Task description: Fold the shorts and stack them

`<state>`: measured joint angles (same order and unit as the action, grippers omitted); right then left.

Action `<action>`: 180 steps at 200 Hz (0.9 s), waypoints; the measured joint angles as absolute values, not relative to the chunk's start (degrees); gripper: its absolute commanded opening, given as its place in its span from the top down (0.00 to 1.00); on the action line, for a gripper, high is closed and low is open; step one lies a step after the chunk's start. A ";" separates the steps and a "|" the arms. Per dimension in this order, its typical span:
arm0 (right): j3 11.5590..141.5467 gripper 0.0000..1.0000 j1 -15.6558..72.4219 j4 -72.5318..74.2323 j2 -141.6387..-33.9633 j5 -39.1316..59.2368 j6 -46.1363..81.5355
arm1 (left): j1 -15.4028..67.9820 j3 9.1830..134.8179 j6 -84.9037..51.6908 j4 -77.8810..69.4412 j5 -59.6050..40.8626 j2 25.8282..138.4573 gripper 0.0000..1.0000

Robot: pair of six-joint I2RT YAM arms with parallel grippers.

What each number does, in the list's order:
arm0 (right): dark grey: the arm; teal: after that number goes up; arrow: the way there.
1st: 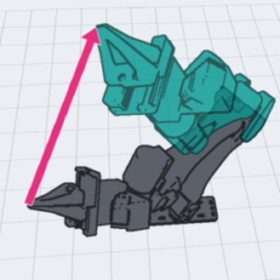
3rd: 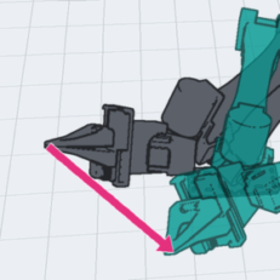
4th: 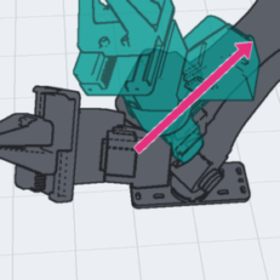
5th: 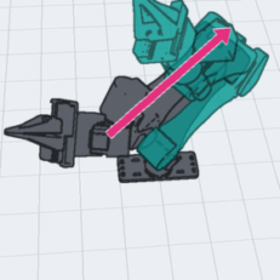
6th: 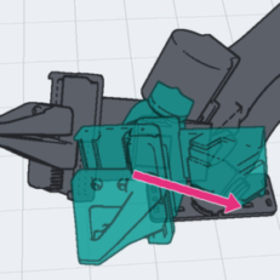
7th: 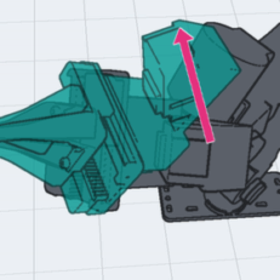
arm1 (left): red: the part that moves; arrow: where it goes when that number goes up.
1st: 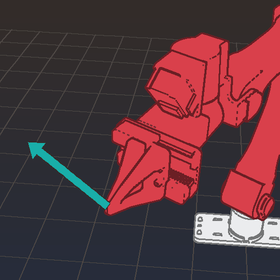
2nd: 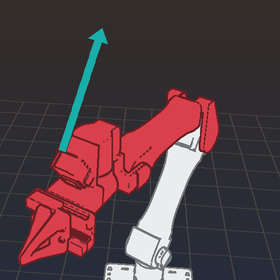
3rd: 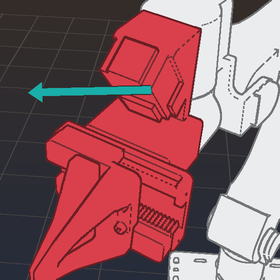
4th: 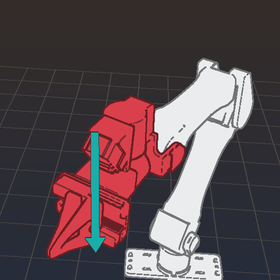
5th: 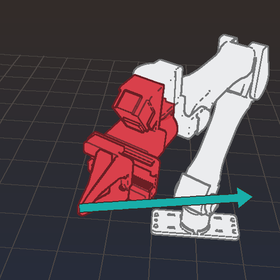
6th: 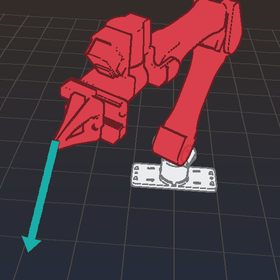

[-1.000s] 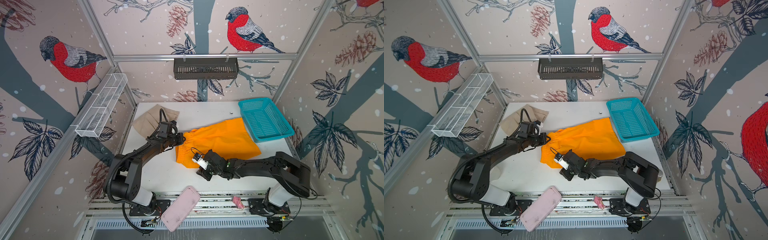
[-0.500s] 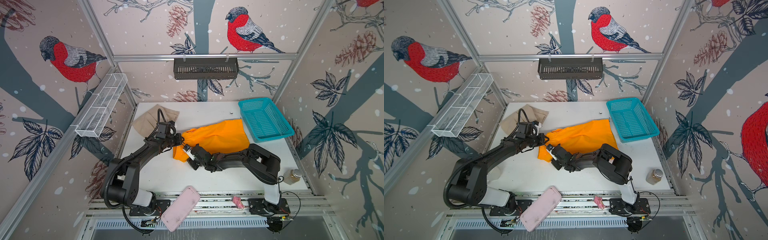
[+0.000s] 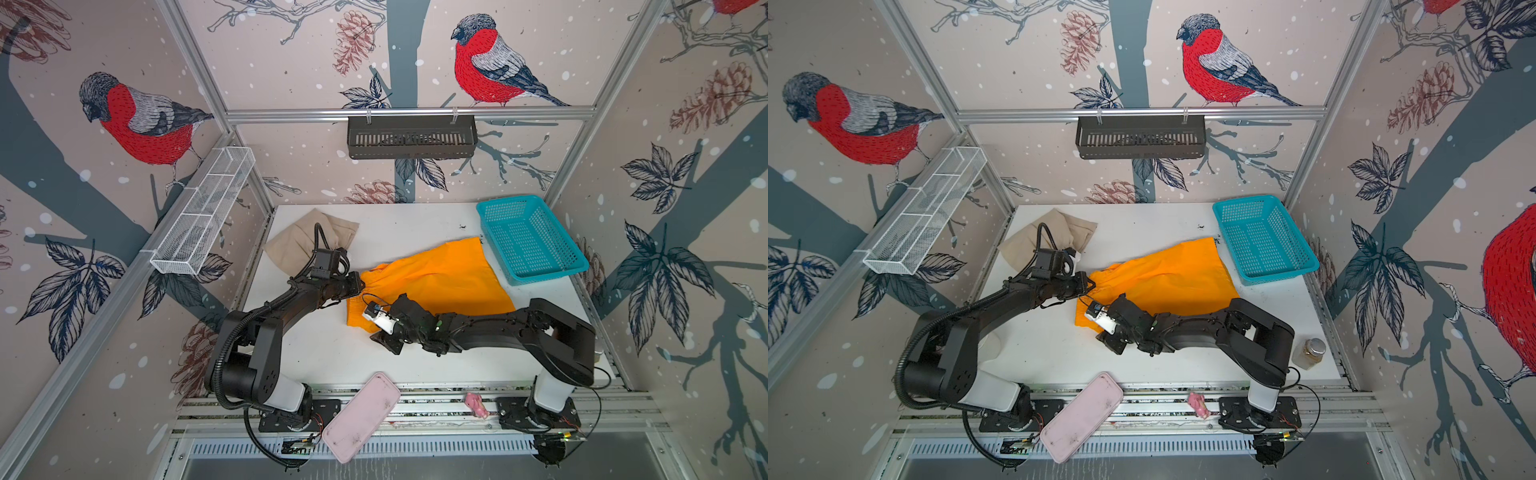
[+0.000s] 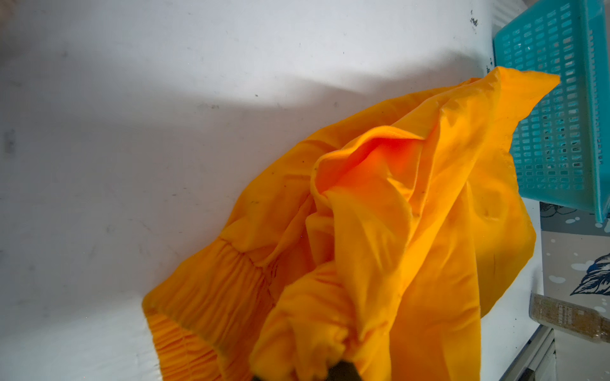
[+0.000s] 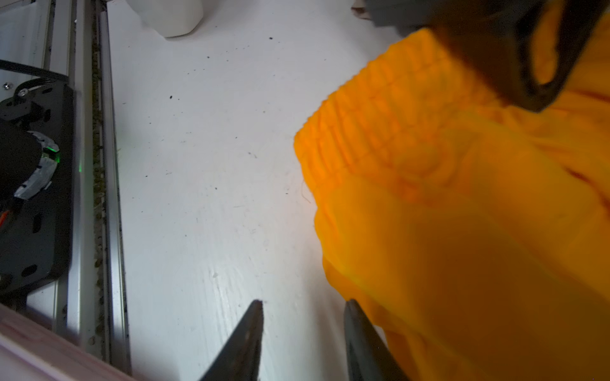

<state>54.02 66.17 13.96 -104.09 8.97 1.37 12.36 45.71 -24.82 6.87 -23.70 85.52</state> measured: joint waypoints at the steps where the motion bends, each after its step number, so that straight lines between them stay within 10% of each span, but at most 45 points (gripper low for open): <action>1: 54.15 0.75 66.24 13.96 -104.29 9.08 1.32 | 12.32 45.76 -24.80 6.90 -23.70 85.52 0.86; 145: 71.24 0.93 67.66 23.07 -125.73 -1.69 -4.71 | 11.64 40.53 -24.99 7.62 -24.18 80.60 0.86; 180: 74.59 0.71 67.22 24.69 -128.73 -2.50 -4.91 | 11.33 38.46 -24.43 1.72 -23.79 79.18 0.86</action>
<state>74.59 67.22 24.69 -128.73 -2.50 -4.91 11.33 38.46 -24.43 1.72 -23.79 79.18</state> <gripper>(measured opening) 0.193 0.141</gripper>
